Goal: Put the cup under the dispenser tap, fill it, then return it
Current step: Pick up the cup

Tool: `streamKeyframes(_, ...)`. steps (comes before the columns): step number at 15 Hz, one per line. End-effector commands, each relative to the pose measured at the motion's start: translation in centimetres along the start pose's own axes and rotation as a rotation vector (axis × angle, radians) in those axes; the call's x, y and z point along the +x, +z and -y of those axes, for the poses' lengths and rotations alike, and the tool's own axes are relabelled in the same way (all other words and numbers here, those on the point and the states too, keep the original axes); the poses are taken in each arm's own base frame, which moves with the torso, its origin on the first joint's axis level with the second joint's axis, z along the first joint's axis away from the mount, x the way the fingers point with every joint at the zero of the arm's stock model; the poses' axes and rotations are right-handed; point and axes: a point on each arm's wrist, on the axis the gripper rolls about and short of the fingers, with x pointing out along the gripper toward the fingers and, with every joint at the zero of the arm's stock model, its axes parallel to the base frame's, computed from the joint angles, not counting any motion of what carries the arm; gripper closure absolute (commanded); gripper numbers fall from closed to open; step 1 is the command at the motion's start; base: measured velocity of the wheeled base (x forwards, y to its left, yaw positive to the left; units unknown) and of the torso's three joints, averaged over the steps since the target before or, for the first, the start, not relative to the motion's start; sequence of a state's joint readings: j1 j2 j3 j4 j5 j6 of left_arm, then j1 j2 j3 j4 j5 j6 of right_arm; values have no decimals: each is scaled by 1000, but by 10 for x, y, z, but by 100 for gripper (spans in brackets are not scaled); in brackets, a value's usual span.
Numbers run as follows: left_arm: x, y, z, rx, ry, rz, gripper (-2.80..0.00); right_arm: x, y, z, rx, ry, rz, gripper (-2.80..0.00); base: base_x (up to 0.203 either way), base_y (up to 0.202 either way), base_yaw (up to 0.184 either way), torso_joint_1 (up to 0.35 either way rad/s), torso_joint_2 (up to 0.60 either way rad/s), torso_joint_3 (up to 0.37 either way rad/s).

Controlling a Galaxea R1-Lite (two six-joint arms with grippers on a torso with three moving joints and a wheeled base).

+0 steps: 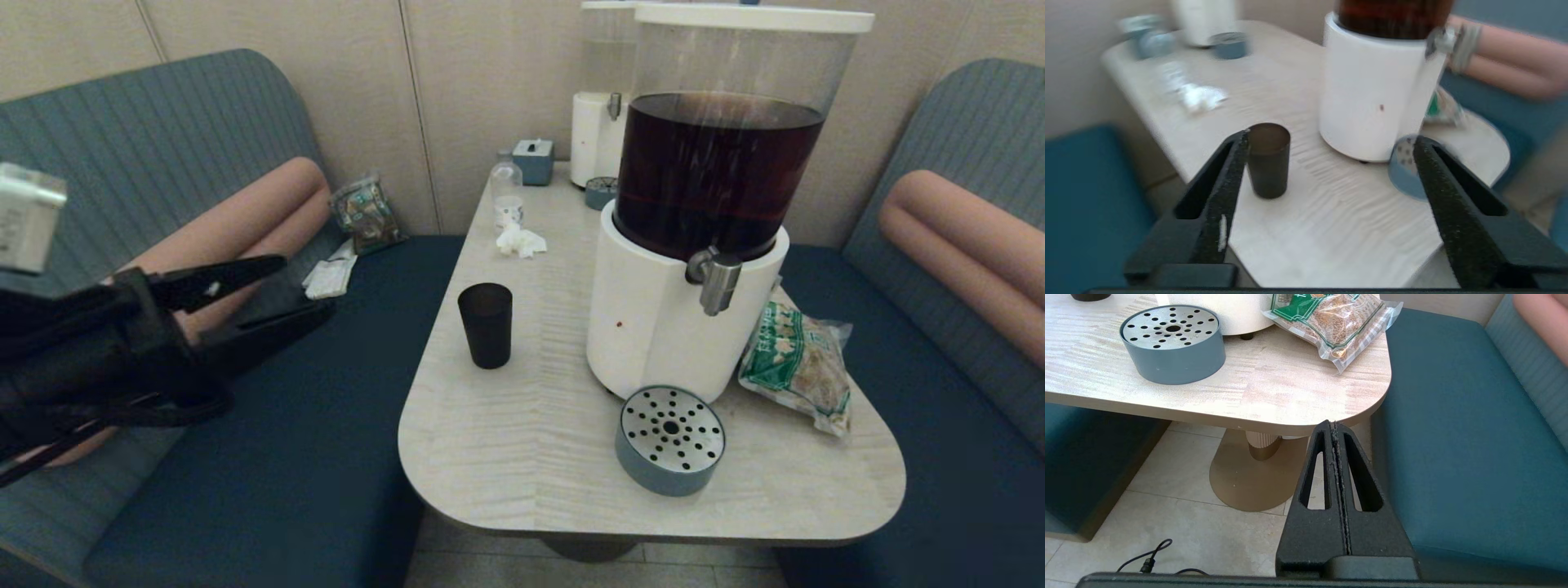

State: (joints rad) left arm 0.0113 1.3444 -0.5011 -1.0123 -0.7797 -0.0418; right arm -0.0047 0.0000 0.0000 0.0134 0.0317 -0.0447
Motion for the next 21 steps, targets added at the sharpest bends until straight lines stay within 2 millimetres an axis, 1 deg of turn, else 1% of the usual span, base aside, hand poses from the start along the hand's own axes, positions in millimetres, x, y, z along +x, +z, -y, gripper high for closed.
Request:
streamKeyframes(1,28,-66,-59,-14,-49,-53,-280,0,0,0,0,1,-2,0,0,0,0,0,0,0)
streamKeyframes(2,27,-79,-80,10,-54,-53,-280,0,0,0,-2,1,-2,0,0,0,0,0,0,0)
streamKeyframes(3,25,-88,-101,44,-66,-45,-280,0,0,0,-2,1,-2,0,0,0,0,0,0,0)
streamKeyframes(4,23,-89,-124,100,-82,-25,-280,0,0,0,-3,1,-2,0,0,0,0,0,0,0)
streamKeyframes(5,20,-97,-149,132,-102,-21,-280,0,0,0,-3,1,-2,0,0,0,0,0,0,0)
streamKeyframes(6,16,-104,-168,154,-134,-21,-280,0,0,0,0,1,-2,0,0,0,0,0,0,0)
streamKeyframes(7,14,-115,-185,164,-182,-27,-280,0,0,0,-3,1,-2,0,0,0,0,0,0,0)
streamKeyframes(8,12,-128,-197,162,-230,-33,-280,0,0,0,-2,2,-2,0,0,0,0,0,0,0)
streamKeyframes(9,12,-141,-204,150,-265,-40,-280,0,0,0,0,1,-2,0,0,0,0,0,0,0)
streamKeyframes(10,11,-156,-207,120,-304,-50,-280,0,0,0,0,1,-2,0,0,0,0,0,0,0)
streamKeyframes(11,15,-169,-206,86,-347,-58,-280,0,0,0,-2,1,-2,0,0,0,0,0,0,0)
streamKeyframes(13,35,-190,-194,27,-424,-65,-280,0,0,0,0,2,-2,0,0,0,0,0,0,0)
streamKeyframes(15,55,-202,-181,-20,-484,-71,-280,0,0,0,-3,1,-2,0,0,0,0,0,0,0)
streamKeyframes(17,74,-213,-173,-52,-525,-74,-280,0,0,0,-2,1,-2,0,0,0,0,0,0,0)
streamKeyframes(21,109,-219,-182,3,-510,-40,-280,0,0,0,0,2,-2,0,0,0,0,0,0,0)
